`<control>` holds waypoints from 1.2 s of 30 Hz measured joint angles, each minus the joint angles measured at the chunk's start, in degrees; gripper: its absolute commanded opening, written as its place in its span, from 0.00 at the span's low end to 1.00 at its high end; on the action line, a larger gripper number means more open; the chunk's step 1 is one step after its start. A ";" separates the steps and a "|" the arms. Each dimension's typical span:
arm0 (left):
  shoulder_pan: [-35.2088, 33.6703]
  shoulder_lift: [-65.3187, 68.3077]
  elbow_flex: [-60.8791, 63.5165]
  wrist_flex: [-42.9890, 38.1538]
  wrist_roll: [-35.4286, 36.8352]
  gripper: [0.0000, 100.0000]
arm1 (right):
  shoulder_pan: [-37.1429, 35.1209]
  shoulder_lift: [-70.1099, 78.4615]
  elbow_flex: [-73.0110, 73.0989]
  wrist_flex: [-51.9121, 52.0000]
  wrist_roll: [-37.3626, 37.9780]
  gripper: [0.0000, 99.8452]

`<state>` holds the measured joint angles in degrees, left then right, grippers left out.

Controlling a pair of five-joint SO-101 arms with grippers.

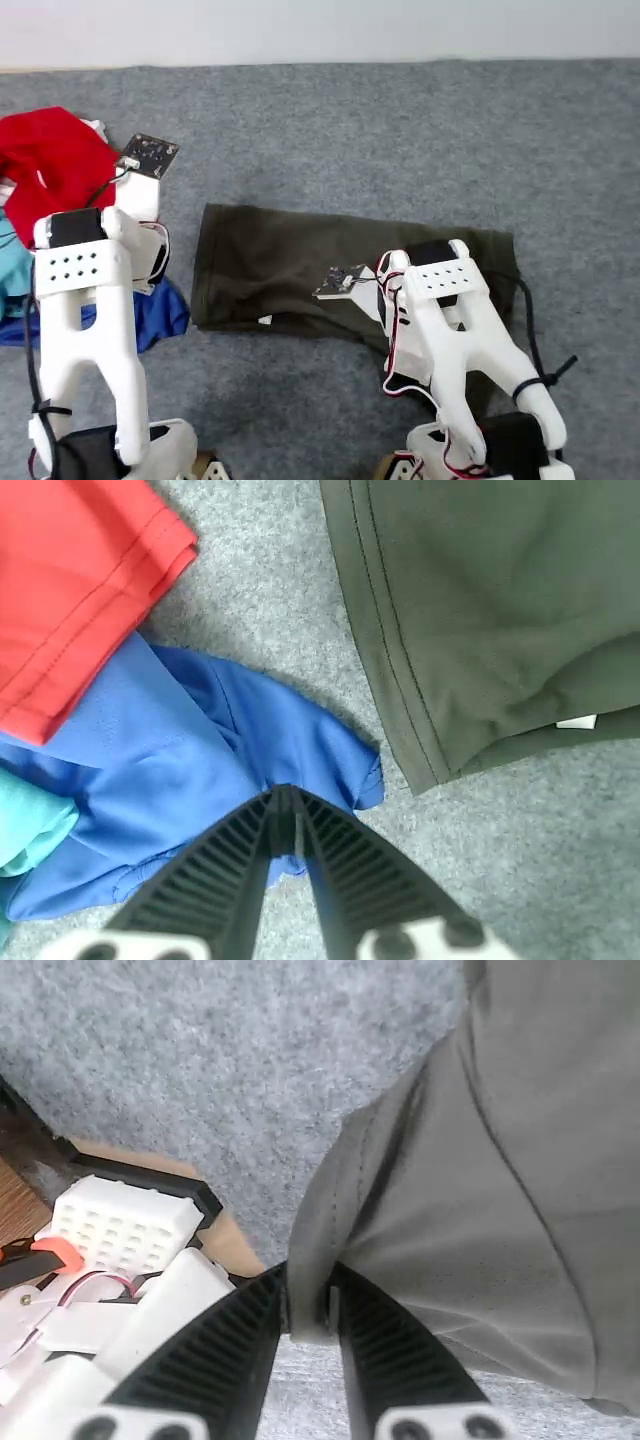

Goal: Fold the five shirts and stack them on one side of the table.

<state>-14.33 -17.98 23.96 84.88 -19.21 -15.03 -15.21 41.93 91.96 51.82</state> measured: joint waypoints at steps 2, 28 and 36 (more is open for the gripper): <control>0.00 0.00 0.00 0.00 0.00 0.00 | -0.09 -0.09 0.00 0.44 0.00 0.22; 0.00 0.00 0.00 0.00 0.00 0.00 | 20.04 -20.57 11.87 0.09 9.49 0.22; 0.00 0.00 0.00 0.00 0.00 0.00 | 21.45 -21.45 21.63 -8.53 13.54 0.22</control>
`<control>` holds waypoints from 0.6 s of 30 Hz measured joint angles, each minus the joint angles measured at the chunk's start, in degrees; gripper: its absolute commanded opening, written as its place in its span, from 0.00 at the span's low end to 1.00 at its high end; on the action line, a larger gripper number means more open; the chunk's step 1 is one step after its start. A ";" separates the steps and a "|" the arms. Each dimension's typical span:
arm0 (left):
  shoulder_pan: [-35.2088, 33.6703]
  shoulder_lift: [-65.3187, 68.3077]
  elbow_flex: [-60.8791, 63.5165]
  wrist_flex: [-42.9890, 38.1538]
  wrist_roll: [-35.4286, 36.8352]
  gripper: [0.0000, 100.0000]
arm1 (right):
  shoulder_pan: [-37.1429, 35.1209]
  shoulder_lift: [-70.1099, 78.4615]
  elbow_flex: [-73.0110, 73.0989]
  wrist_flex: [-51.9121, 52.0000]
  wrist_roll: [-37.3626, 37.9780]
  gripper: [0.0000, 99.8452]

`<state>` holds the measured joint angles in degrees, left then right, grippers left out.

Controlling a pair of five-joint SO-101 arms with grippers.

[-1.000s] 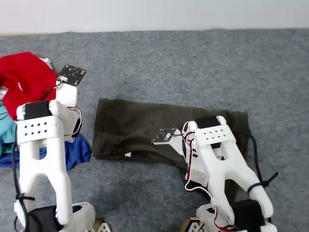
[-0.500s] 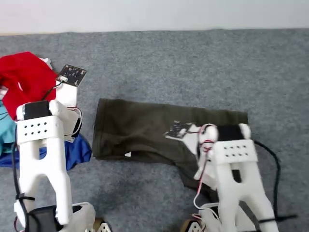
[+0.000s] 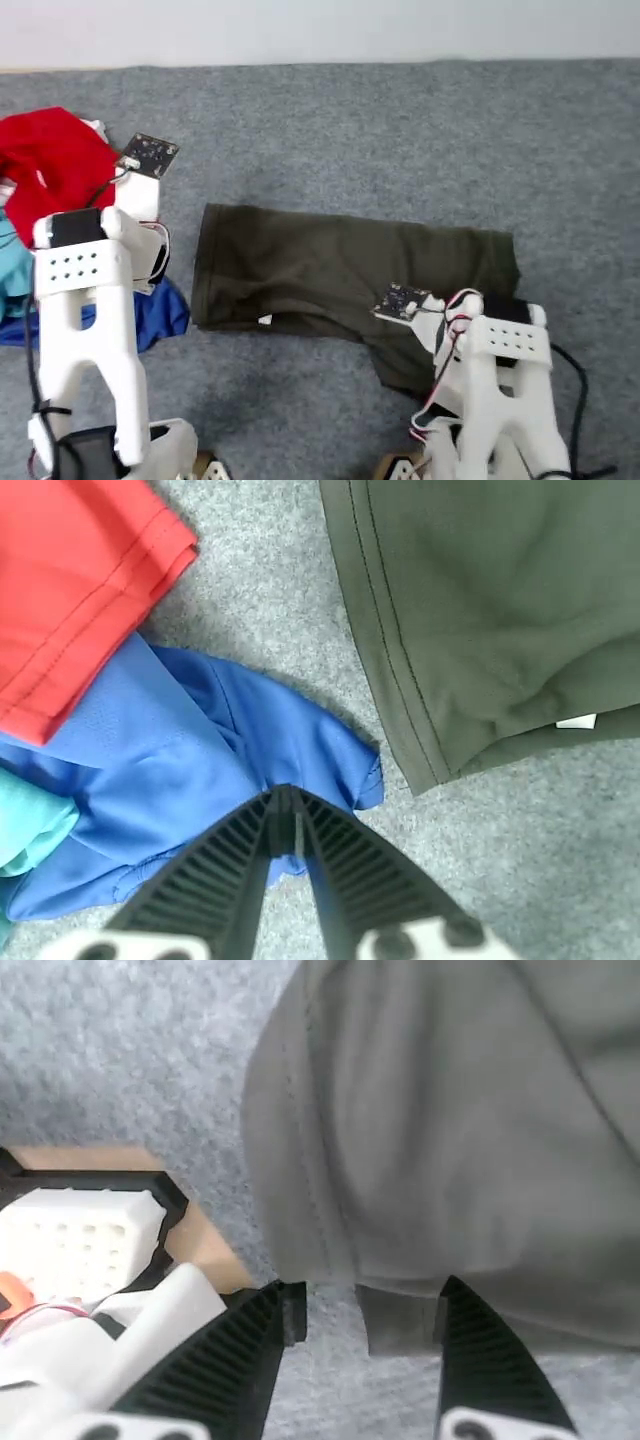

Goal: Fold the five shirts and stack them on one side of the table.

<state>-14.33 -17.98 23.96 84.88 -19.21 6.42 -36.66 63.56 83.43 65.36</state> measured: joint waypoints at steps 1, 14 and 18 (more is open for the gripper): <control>0.00 0.00 0.00 0.00 0.00 0.00 | 0.18 0.70 0.62 -1.14 0.44 0.22; 0.00 0.00 0.00 -0.70 0.00 0.00 | 0.44 -0.44 8.35 -12.13 3.16 0.16; 0.00 0.00 0.00 -0.70 0.00 0.00 | 0.53 -0.44 8.35 -13.45 3.16 0.09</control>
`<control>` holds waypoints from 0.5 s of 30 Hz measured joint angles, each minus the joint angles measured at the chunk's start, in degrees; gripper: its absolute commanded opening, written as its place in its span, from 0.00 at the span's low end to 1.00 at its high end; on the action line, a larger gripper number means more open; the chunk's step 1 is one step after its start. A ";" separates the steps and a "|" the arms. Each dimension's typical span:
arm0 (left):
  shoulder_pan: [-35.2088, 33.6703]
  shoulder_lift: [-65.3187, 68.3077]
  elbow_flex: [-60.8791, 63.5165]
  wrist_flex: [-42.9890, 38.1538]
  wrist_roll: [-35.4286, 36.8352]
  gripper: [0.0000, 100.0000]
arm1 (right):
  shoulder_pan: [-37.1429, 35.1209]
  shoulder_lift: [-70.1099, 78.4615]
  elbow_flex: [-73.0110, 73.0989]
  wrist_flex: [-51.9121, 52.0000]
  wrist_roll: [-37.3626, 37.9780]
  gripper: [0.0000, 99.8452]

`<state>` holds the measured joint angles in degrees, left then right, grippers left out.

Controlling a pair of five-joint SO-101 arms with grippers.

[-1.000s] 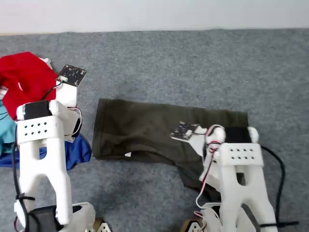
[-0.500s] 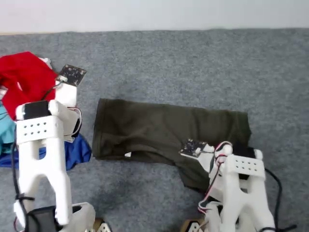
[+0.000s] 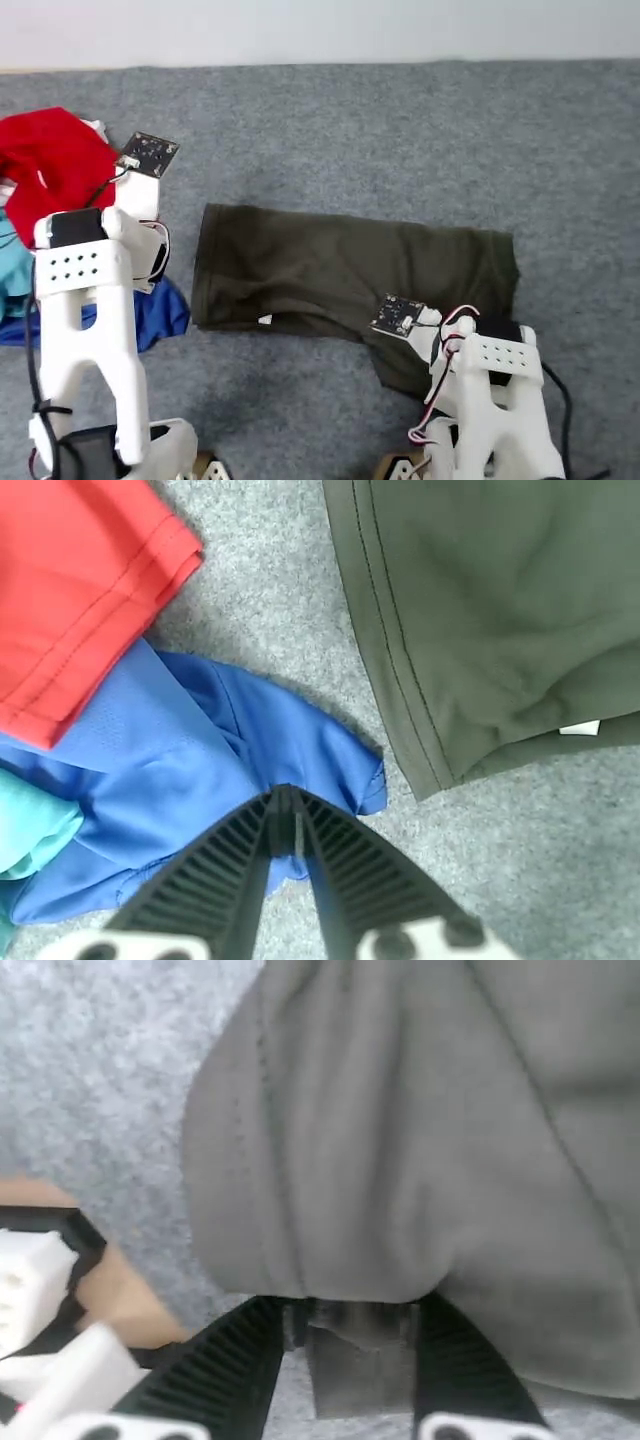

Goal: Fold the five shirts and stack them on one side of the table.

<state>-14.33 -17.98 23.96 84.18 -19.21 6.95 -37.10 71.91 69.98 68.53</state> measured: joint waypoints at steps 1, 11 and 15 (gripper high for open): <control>0.00 0.00 0.00 0.00 0.00 0.00 | 0.00 0.00 0.00 -0.44 0.00 0.08; 0.00 0.00 0.00 0.00 0.00 0.00 | 0.00 1.14 -1.41 0.09 0.00 0.01; 0.00 0.00 0.00 0.00 0.00 0.00 | -0.09 1.23 -7.21 3.16 0.00 0.01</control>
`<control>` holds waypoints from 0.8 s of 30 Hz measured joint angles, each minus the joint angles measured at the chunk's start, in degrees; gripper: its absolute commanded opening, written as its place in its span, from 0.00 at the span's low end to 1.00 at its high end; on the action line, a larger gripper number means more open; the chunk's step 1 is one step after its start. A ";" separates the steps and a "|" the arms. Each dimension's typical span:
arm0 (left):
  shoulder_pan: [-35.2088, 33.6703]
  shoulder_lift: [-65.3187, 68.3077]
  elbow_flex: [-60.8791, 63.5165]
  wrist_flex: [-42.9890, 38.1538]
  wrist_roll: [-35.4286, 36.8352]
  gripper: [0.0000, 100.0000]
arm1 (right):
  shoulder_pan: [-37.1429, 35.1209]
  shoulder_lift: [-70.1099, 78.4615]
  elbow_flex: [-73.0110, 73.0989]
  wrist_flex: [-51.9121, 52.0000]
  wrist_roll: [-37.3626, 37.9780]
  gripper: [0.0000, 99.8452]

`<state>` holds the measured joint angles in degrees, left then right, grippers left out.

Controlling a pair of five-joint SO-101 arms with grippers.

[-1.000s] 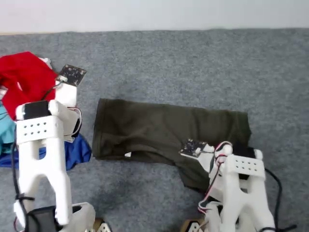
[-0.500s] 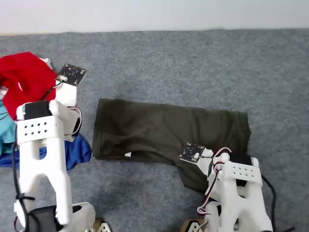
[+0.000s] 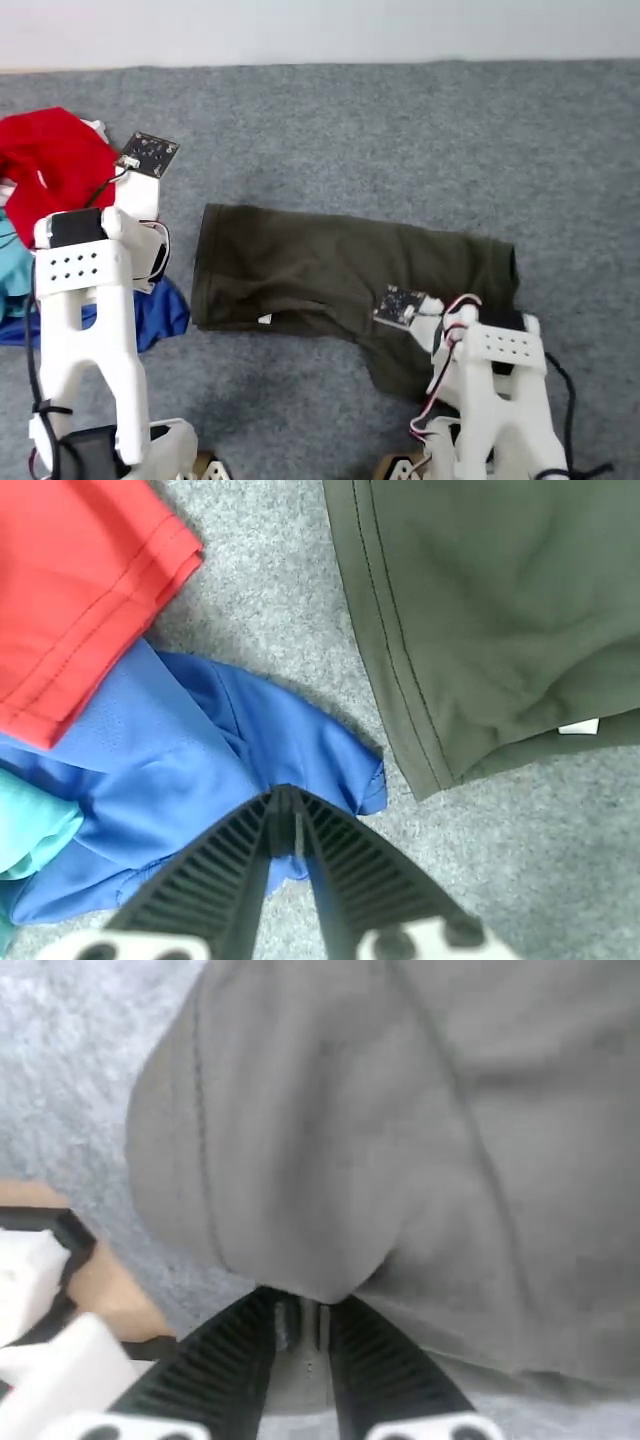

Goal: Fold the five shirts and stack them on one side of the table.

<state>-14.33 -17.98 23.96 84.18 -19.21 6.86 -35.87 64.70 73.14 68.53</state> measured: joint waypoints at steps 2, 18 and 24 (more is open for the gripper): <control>0.00 0.00 0.00 0.00 0.00 0.00 | 0.00 0.00 -3.08 0.97 0.00 0.01; 0.00 0.00 0.00 0.00 0.00 0.00 | 0.00 0.18 -9.14 -7.82 -0.79 0.01; 0.00 0.00 0.00 0.00 0.00 0.00 | -0.09 5.80 -9.41 -13.80 -2.11 0.01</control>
<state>-14.33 -17.98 23.96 84.18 -19.21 6.77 -30.07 55.30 59.34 66.42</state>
